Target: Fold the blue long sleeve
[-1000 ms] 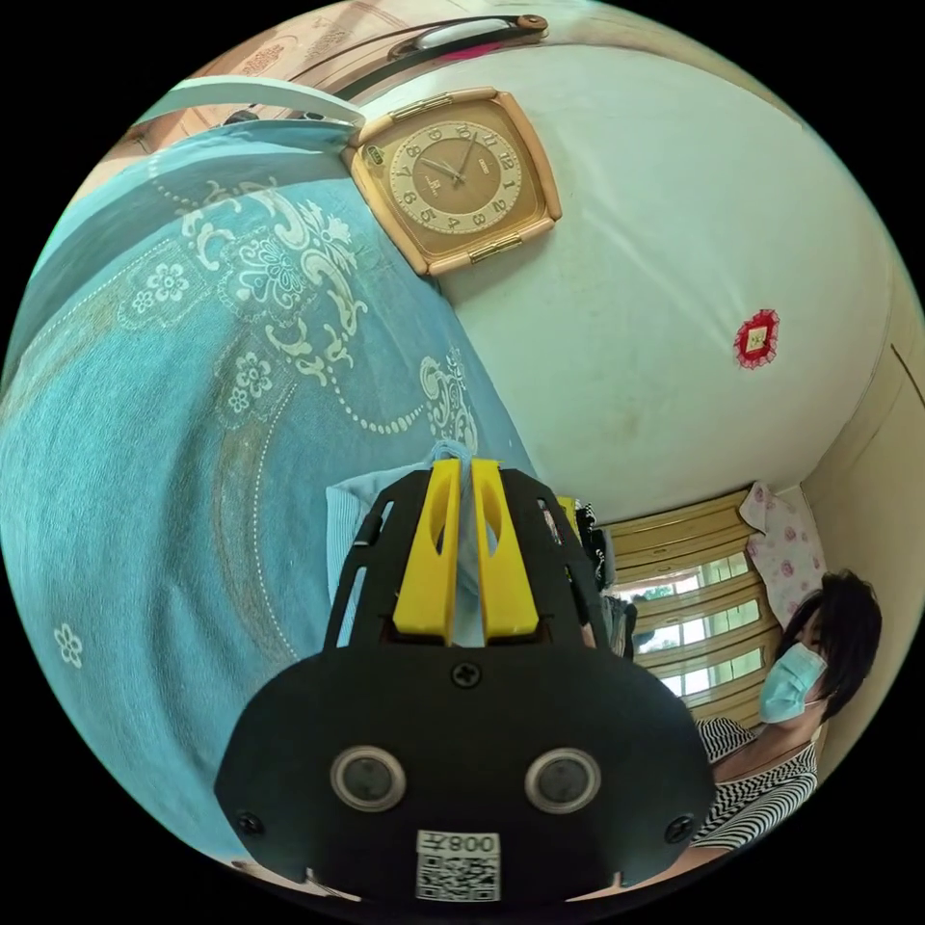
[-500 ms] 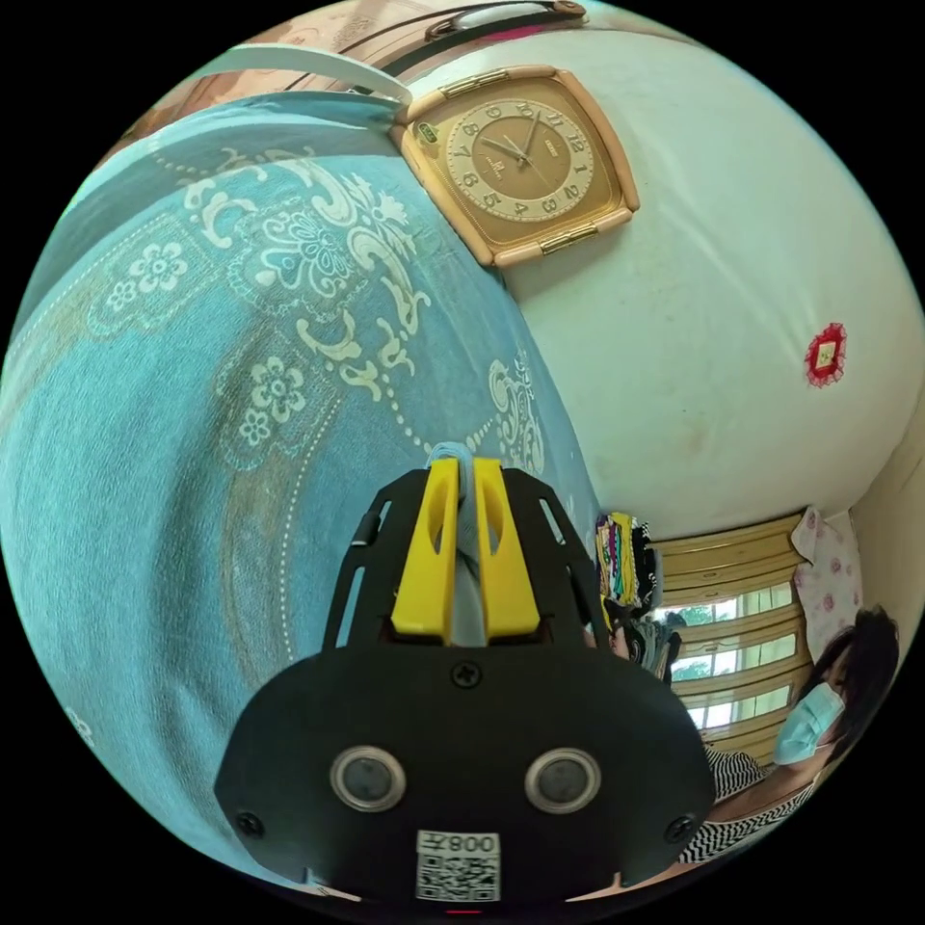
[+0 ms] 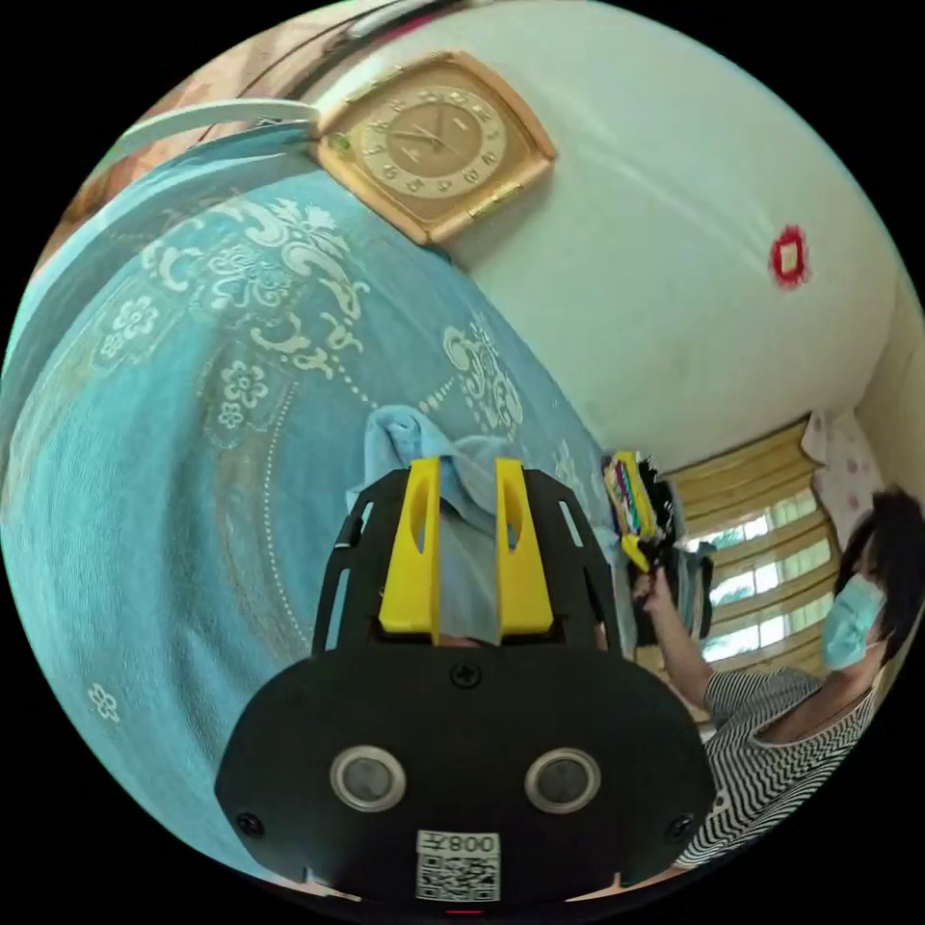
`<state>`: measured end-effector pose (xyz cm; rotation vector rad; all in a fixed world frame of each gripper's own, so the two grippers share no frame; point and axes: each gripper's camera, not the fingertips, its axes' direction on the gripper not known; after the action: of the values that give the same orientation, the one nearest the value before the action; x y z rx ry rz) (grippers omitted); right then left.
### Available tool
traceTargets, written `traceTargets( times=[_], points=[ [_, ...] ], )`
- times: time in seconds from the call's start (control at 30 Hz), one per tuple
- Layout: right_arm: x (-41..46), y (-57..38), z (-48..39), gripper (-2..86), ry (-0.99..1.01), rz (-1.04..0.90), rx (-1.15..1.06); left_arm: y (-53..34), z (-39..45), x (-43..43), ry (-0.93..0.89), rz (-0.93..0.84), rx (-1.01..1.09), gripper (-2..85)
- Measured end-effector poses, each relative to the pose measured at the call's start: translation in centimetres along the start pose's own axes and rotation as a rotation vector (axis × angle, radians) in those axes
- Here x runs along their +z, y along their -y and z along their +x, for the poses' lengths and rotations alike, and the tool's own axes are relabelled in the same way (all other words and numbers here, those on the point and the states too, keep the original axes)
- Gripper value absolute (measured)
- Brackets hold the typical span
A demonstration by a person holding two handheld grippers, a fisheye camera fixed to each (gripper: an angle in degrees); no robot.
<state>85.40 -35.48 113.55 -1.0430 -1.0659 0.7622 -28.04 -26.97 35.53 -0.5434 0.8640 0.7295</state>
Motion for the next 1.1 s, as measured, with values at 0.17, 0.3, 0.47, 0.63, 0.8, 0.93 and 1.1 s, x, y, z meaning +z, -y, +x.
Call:
traceTargets(
  times=[0.17, 0.3, 0.47, 0.63, 0.8, 0.93, 1.1],
  points=[
    [11.9, -3.6, -12.0, 6.2, -0.387, -0.293, -0.472, -4.8, 14.8, 12.5, 0.26, -0.282, 0.529, 12.3],
    [22.3, -8.5, -17.8, 7.6, -0.638, -0.427, -0.839, -8.5, 20.6, 19.1, 0.468, -0.354, 0.773, 12.4],
    [29.0, -13.3, -18.6, 8.5, -0.779, -0.513, -1.054, -13.0, 22.9, 24.0, 0.636, -0.43, 0.95, 11.1],
    [33.2, -16.5, -17.0, 7.4, -0.924, -0.52, -1.162, -15.3, 23.0, 27.5, 0.755, -0.455, 1.009, 9.2],
    [35.3, -18.2, -16.2, 1.4, -0.941, -0.522, -1.197, -15.7, 23.3, 29.3, 0.766, -0.444, 1.011, 5.2],
    [35.4, -18.1, -16.3, 0.1, -0.991, -0.443, -1.202, -14.7, 24.0, 29.0, 0.758, -0.396, 1.012, 3.6],
    [35.2, -14.6, -16.2, 1.2, -0.962, -0.409, -1.115, -10.3, 23.0, 29.6, 0.7, -0.387, 0.884, 3.0]
  ],
)
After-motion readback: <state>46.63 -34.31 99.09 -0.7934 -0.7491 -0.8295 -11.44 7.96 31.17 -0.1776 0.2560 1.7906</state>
